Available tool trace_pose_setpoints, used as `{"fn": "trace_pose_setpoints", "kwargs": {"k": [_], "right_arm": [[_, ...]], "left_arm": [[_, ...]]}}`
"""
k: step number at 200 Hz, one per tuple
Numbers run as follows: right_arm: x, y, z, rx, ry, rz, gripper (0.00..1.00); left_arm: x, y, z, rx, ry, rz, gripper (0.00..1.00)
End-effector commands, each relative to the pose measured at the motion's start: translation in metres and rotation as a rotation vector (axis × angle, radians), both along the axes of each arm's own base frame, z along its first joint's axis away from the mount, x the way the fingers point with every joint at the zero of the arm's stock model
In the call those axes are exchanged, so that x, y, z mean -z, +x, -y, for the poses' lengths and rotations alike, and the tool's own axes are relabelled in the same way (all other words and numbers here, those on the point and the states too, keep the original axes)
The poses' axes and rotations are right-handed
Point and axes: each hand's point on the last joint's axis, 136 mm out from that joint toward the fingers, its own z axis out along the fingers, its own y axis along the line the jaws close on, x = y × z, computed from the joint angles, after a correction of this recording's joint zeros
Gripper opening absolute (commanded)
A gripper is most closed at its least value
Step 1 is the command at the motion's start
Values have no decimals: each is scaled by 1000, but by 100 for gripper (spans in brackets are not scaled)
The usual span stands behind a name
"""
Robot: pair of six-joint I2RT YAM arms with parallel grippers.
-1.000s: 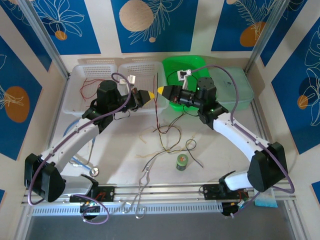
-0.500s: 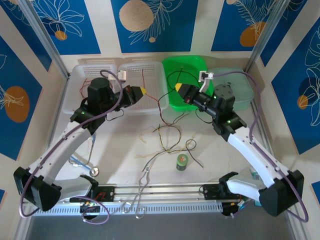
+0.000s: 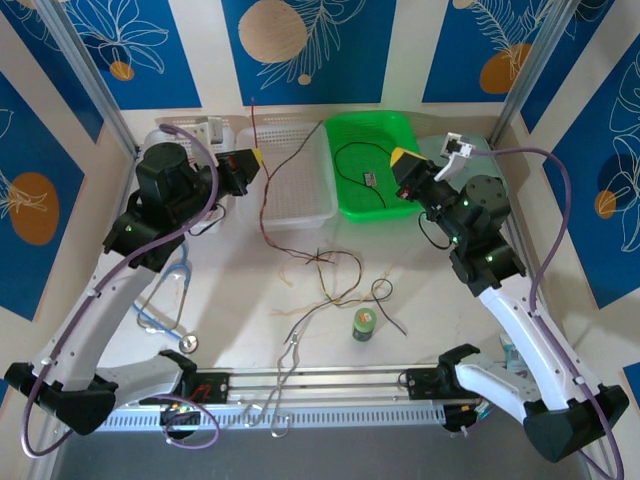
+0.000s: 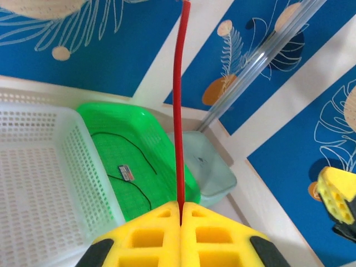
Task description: Untangle the cables
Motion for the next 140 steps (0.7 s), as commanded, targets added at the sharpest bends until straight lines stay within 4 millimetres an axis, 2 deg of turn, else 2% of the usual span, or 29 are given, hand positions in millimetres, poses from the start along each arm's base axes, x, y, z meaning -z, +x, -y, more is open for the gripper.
{"fn": "trace_pose_setpoints", "kwargs": {"k": [1,13,37,59,75,89,140], "right_arm": [[-20,-3,8,16,-4,32,0],[-20,-4,-8,-83,-8,15,2],[-15,-9,-45,-276,10,-29,36],[-4,-7,-67,-341,64,-99,55],[5,-4,-87,-398,85,-173,74],[11,-1,-106,-441,81,-234,77],[26,18,-158,-541,175,-349,78]], "left_arm": [[-20,-3,-11,-36,25,64,0],[-20,-3,-7,-12,17,52,0],[-15,-5,3,38,4,12,0],[-12,-5,7,60,-3,-7,0],[-10,-5,8,66,-4,-13,0],[-10,-6,9,72,-8,-15,0],[-8,-6,13,89,-20,-29,0]]}}
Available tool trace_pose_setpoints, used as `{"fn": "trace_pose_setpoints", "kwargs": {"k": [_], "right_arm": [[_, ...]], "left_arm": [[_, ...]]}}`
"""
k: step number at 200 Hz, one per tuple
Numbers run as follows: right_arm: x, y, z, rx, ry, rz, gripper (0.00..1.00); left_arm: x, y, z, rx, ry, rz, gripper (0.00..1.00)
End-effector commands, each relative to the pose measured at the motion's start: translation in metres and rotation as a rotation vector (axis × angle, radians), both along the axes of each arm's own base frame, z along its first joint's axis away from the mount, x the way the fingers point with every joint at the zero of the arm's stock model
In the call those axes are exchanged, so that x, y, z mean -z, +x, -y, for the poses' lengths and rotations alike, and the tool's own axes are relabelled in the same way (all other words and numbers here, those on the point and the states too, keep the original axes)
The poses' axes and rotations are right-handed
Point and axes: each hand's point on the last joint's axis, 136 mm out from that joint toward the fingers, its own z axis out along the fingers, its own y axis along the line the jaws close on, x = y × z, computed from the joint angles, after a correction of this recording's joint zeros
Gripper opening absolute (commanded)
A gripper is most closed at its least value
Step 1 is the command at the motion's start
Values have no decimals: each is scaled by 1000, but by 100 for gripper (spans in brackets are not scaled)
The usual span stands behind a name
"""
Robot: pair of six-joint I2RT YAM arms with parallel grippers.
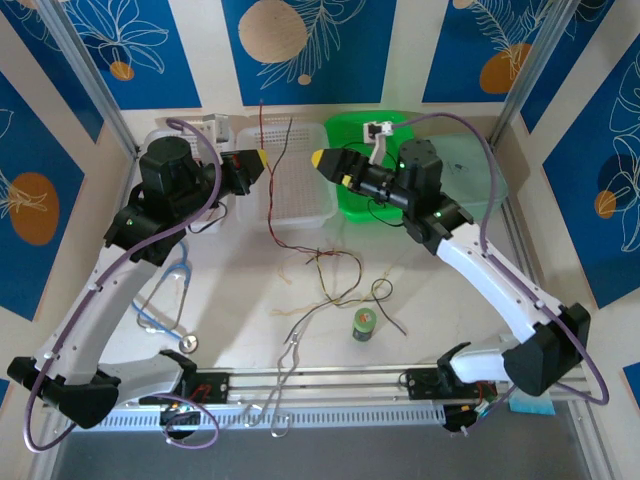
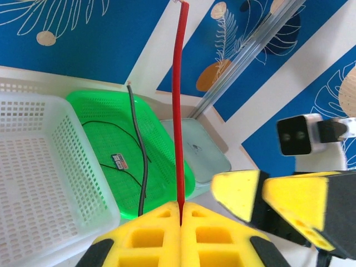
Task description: Untangle the cables
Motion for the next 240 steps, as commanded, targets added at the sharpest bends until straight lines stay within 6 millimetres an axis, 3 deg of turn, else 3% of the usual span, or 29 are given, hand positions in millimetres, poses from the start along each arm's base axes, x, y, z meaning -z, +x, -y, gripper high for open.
{"fn": "trace_pose_setpoints", "kwargs": {"k": [1,56,86,96,125,183,220,240], "right_arm": [[-14,2,-18,-53,86,-40,77],[-7,17,-63,-154,120,-80,74],[-6,20,-79,-200,148,-93,67],[-4,21,-82,-212,150,-101,60],[0,21,-84,-209,147,-104,39],[2,21,-87,-227,145,-98,35],[-4,21,-82,-211,152,-79,0],[-12,20,-71,-176,145,-41,0]], "left_arm": [[-13,-4,1,21,-30,16,0],[-11,-8,-1,21,-33,8,0],[-11,-10,-2,23,-40,5,0],[-11,-10,-2,23,-39,2,0],[-12,-12,-4,17,-35,9,0],[-12,-11,-2,23,-42,6,0],[-14,-13,-5,14,-35,10,0],[-16,-13,-7,8,-27,16,0]]}}
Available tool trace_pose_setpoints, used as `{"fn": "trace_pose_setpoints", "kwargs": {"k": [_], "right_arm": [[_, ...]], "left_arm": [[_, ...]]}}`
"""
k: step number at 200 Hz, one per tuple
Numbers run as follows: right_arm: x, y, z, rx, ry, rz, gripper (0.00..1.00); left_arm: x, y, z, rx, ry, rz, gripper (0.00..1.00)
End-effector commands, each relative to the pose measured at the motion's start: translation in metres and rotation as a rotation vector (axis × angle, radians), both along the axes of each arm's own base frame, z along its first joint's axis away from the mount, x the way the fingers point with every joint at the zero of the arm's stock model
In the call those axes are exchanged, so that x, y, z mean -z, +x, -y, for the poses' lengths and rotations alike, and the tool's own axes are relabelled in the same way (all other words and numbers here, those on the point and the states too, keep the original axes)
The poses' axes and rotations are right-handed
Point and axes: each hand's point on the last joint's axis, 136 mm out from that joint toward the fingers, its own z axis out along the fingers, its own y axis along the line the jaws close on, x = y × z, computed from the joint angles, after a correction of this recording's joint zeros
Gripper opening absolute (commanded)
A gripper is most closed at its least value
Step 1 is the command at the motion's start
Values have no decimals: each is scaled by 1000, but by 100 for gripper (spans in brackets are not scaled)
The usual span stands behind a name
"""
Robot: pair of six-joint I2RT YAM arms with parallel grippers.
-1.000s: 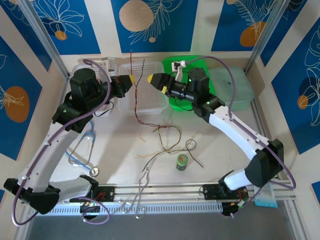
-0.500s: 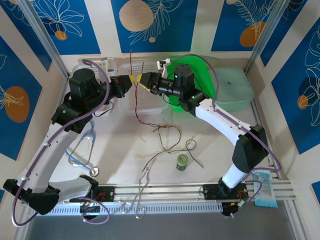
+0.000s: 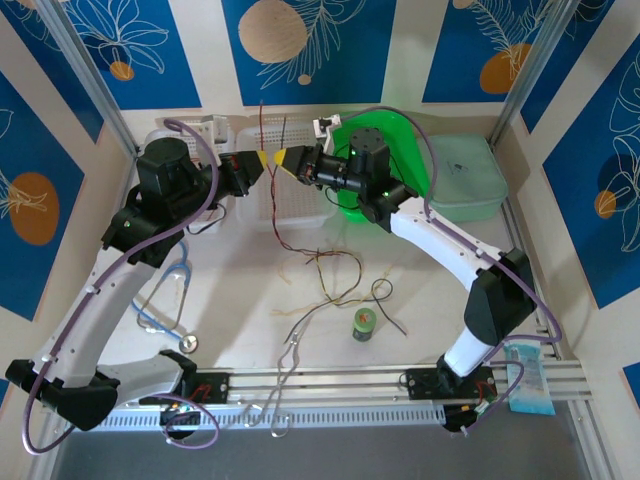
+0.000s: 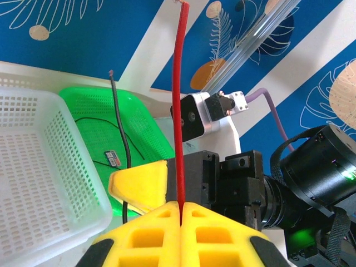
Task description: Untangle the cables
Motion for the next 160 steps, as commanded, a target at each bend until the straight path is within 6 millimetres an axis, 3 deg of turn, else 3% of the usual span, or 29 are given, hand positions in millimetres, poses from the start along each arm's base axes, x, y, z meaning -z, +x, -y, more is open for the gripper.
{"fn": "trace_pose_setpoints", "kwargs": {"k": [1,27,101,160], "right_arm": [[-27,-6,13,29,21,84,0],[-42,-8,39,135,-4,165,0],[-99,-25,142,512,-117,436,0],[-133,-45,202,703,-168,579,0]], "left_arm": [[-13,-7,-7,-4,-6,28,0],[-21,-8,-10,-12,10,49,0],[-61,-6,-14,-31,12,145,0],[-88,-6,-44,-185,24,267,0]]}}
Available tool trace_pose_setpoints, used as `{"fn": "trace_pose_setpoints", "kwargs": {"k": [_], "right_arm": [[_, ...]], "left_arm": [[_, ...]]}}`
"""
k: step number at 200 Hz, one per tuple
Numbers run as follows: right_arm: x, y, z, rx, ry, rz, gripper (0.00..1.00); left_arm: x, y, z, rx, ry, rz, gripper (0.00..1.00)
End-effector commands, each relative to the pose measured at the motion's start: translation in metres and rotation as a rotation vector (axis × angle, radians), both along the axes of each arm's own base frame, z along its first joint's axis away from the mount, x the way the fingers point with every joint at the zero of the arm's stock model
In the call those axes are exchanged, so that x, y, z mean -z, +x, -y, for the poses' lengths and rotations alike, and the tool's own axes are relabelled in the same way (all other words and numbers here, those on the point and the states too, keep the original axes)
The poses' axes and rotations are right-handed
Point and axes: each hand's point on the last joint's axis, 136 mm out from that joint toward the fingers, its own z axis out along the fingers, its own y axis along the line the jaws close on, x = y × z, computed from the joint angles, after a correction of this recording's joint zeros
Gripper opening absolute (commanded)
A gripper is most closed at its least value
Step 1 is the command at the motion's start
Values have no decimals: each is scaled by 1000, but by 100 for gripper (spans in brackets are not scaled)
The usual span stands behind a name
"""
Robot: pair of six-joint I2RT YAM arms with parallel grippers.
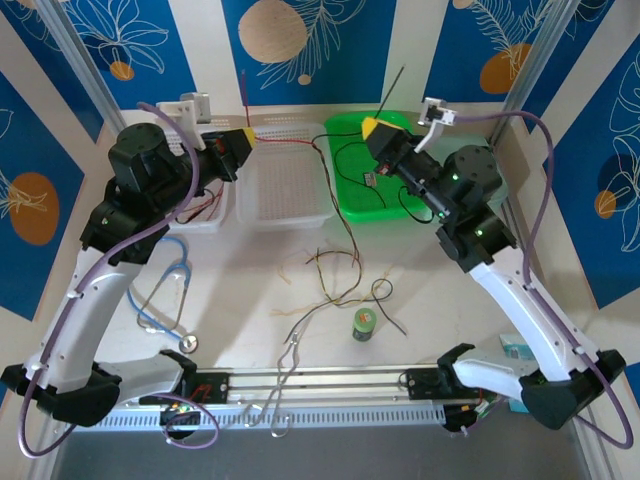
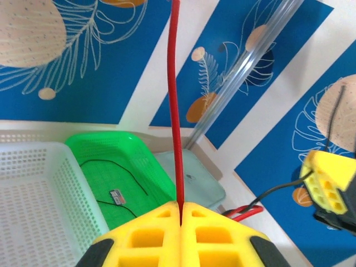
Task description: Untangle the cables
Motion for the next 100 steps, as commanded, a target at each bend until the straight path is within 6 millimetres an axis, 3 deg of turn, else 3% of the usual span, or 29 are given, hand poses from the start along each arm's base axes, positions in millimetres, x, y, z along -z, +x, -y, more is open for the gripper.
{"fn": "trace_pose_setpoints", "kwargs": {"k": [1,47,100], "right_arm": [[-7,1,31,151,-51,51,0],[-13,-8,65,270,-70,78,0],[-6,-11,94,354,-68,51,0]], "left_arm": [[-27,-1,-29,-131,-1,114,0],[-31,-11,-72,-334,-31,206,0],[-26,-24,-112,-516,-41,258,0]]}}
